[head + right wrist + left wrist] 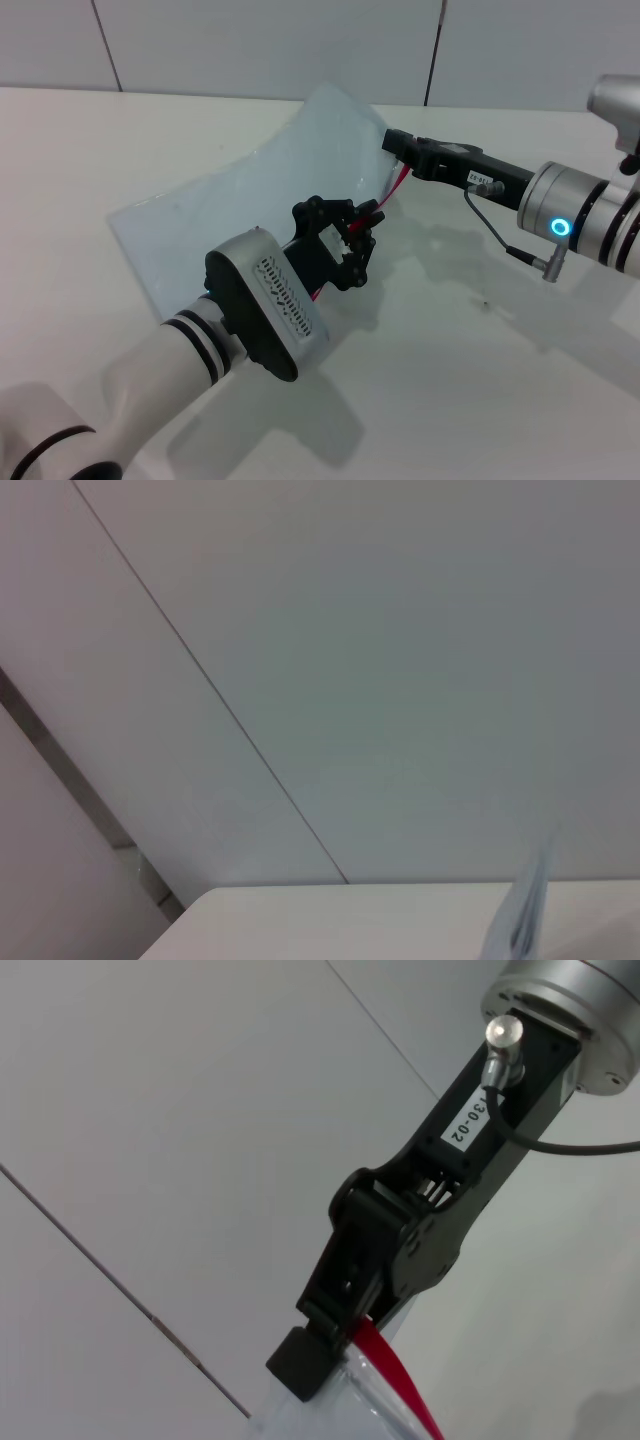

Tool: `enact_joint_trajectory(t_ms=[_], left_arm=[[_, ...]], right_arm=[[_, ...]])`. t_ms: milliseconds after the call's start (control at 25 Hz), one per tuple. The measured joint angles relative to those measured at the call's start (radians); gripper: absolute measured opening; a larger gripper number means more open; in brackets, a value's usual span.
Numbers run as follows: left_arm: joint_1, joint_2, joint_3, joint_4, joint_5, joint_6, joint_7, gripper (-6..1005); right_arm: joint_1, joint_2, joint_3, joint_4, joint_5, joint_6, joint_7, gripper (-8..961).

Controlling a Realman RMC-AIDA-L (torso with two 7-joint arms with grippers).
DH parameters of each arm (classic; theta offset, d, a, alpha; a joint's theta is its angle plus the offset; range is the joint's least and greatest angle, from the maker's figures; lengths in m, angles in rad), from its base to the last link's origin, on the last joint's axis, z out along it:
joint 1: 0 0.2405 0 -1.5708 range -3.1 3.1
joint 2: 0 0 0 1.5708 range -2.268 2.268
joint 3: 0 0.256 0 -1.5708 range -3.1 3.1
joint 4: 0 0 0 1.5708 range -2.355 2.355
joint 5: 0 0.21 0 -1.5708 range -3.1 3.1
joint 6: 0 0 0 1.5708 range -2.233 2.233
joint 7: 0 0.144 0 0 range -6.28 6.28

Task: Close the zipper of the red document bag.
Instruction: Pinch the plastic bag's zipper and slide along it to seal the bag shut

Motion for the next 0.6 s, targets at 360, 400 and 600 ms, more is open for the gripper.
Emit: enact_joint_trajectory(t_ms=[360, 400, 600], left_arm=[[0.007, -0.002, 0.002, 0.000, 0.014, 0.000, -0.003, 82], [0.008, -0.002, 0.003, -0.002, 0.014, -0.001, -0.003, 82], [0.012, -0.002, 0.010, -0.002, 0.014, -0.001, -0.004, 83]], right_arm=[[-0.030, -0.003, 0.035, -0.037, 0.008, 0.000, -0.003, 69], [-0.035, -0.003, 0.042, -0.044, 0.008, -0.001, -0.001, 69], [-0.061, -0.005, 0.077, -0.077, 0.011, -0.006, 0.003, 69]])
